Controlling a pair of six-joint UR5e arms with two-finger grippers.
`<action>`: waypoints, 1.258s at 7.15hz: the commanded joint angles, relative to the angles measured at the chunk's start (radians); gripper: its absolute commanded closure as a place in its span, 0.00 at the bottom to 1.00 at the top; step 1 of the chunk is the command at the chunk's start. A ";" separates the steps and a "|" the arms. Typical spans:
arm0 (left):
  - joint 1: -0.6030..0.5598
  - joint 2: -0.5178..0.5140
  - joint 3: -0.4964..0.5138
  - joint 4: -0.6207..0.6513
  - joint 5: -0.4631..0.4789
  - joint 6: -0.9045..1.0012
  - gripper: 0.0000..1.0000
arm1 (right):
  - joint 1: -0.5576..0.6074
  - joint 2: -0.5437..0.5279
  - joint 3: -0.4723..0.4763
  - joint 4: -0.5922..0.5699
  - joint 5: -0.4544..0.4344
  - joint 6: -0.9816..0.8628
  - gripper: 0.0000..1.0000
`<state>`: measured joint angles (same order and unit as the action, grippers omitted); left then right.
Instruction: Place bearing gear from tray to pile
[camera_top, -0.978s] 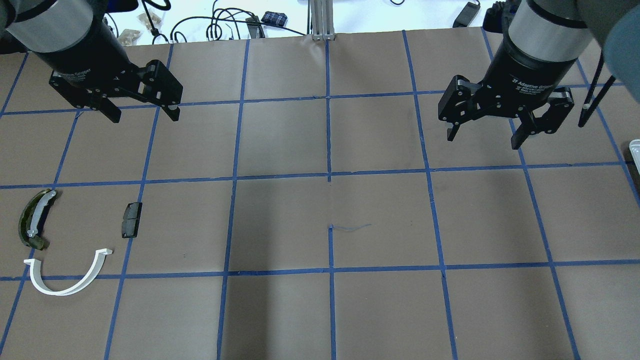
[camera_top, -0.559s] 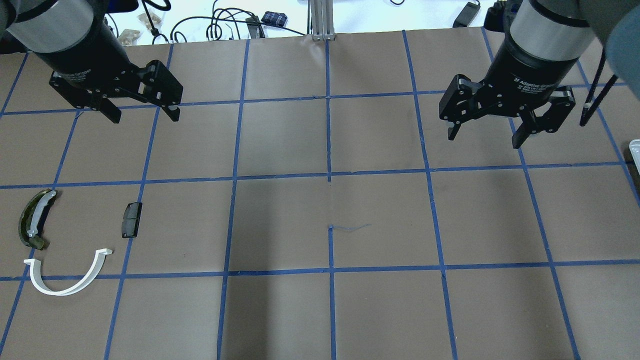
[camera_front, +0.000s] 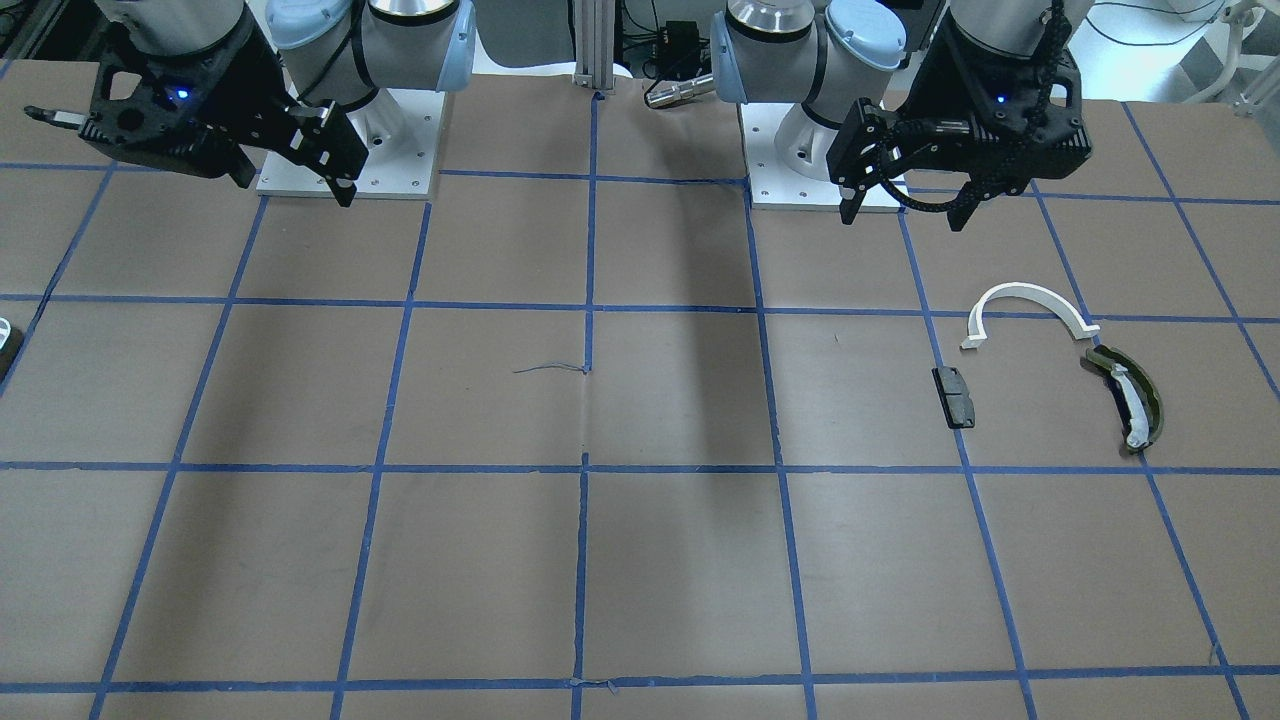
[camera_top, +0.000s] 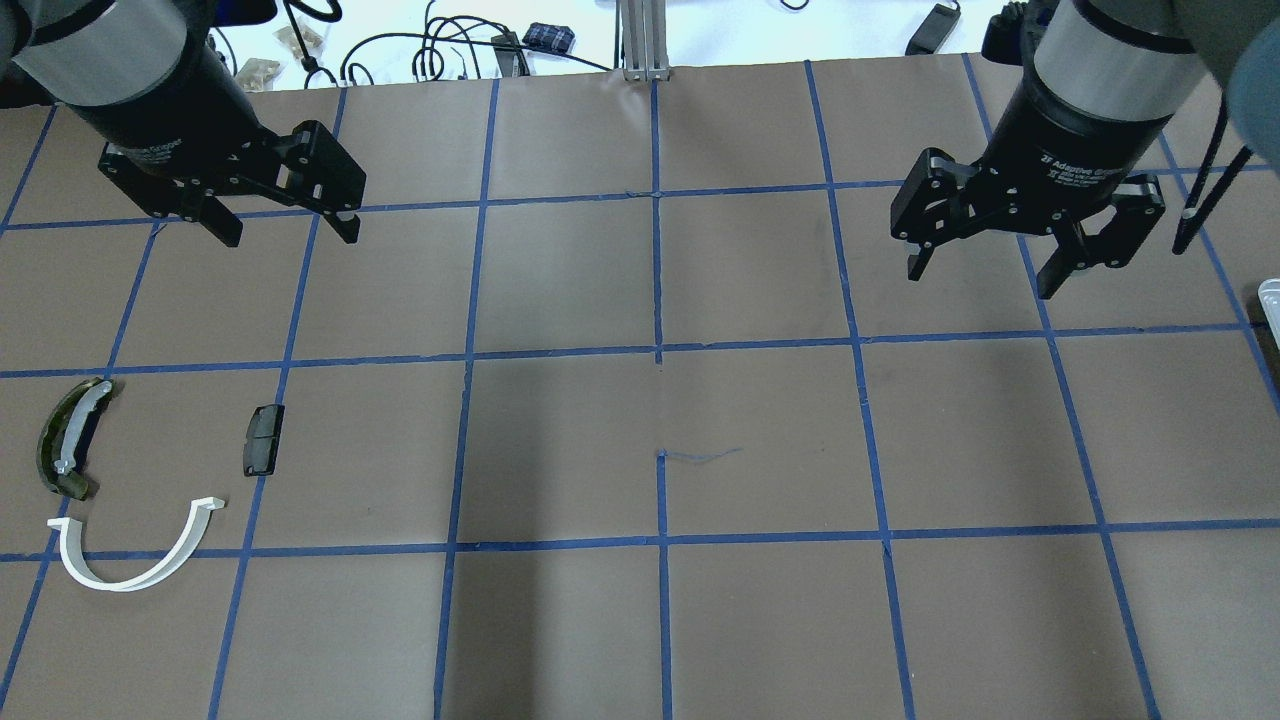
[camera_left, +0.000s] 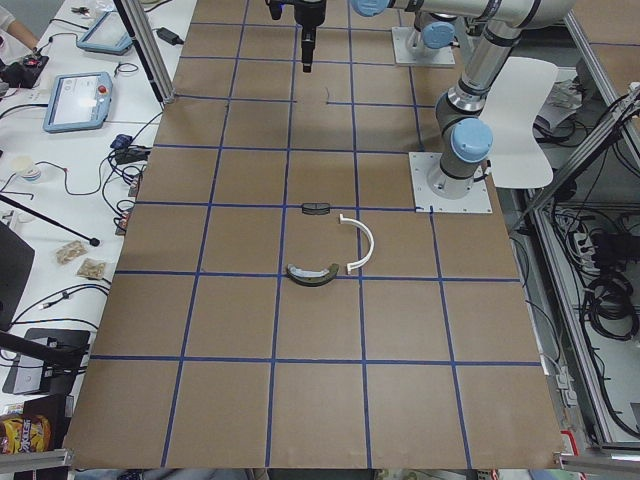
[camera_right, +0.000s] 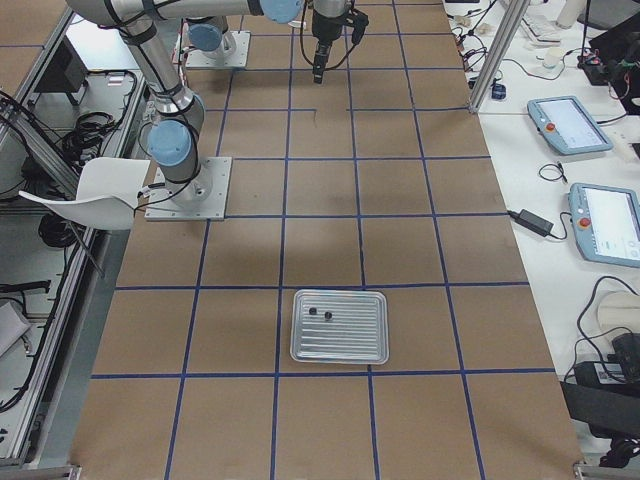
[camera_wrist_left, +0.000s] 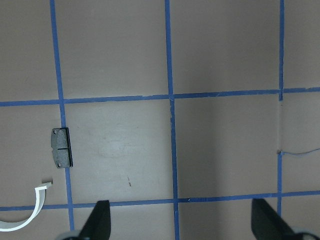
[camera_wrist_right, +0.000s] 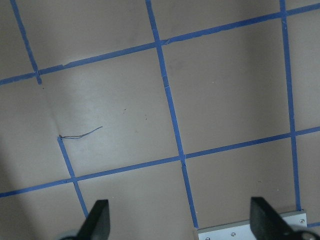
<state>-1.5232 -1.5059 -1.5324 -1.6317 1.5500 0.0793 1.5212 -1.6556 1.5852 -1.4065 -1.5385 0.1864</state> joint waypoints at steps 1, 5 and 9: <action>0.000 0.000 0.000 0.001 -0.001 0.000 0.00 | -0.144 -0.001 -0.004 0.003 -0.011 -0.019 0.00; 0.000 0.001 0.000 0.001 0.001 0.000 0.00 | -0.491 0.065 0.004 -0.028 -0.009 -0.351 0.00; 0.000 0.001 0.000 0.000 0.001 0.000 0.00 | -0.748 0.272 -0.002 -0.245 -0.123 -0.669 0.00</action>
<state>-1.5228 -1.5049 -1.5325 -1.6321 1.5498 0.0798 0.8446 -1.4348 1.5826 -1.5828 -1.6484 -0.3838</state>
